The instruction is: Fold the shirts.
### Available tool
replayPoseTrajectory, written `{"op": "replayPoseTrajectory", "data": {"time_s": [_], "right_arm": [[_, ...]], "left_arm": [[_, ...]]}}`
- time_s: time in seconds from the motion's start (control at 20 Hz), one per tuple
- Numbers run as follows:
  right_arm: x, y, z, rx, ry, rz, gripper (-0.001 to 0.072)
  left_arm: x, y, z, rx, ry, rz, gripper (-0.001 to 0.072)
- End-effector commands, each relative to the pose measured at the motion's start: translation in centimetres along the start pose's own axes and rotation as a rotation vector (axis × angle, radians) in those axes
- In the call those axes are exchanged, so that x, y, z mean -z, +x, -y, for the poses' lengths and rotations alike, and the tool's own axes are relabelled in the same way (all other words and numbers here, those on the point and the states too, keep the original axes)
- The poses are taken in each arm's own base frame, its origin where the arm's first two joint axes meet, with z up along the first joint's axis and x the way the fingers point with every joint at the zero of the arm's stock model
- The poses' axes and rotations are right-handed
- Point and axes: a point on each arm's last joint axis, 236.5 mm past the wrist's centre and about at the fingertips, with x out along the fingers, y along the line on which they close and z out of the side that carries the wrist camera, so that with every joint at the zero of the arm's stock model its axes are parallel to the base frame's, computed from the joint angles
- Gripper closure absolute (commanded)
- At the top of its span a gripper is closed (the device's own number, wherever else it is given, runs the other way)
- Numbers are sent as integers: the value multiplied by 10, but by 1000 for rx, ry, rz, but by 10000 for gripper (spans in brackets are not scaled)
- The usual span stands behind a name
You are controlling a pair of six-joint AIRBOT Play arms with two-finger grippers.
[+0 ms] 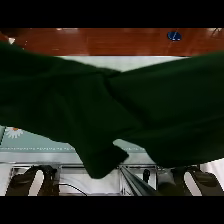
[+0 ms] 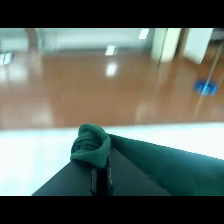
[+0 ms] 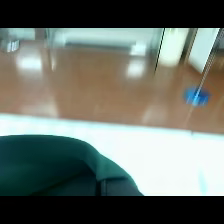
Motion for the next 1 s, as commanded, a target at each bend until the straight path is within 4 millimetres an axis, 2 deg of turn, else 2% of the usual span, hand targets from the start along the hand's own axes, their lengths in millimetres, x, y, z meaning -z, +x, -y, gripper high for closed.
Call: {"op": "replayPoseTrajectory", "data": {"time_s": [0.0, 0.1, 0.15, 0.25, 0.35, 0.45, 0.55, 0.75, 0.85, 0.95], "right_arm": [[77, 43, -1, -37, 83, -235, 686], [131, 78, 2, -45, 132, -394, 686], [159, 96, 2, -57, 158, -470, 686], [205, 134, 2, -74, 217, -552, 686], [248, 169, 0, -92, 284, -623, 686], [282, 201, 4, -84, 340, -670, 686], [301, 235, 15, -55, 361, -690, 686], [322, 305, 34, -11, 416, -690, 686], [325, 332, 41, -2, 427, -715, 686], [325, 358, 42, -14, 453, -749, 685]], "left_arm": [[75, 40, -27, -63, -44, -212, 687], [139, 76, -34, -62, -142, -365, 687], [172, 93, -30, -38, -202, -438, 687], [226, 122, -12, 47, -332, -529, 687], [267, 148, 3, 100, -468, -568, 687], [297, 174, 5, 93, -549, -584, 687], [319, 200, 1, 67, -573, -611, 687], [358, 243, 3, 36, -694, -671, 687], [369, 257, 6, 33, -760, -707, 686], [373, 268, 8, 48, -768, -724, 686]]}}
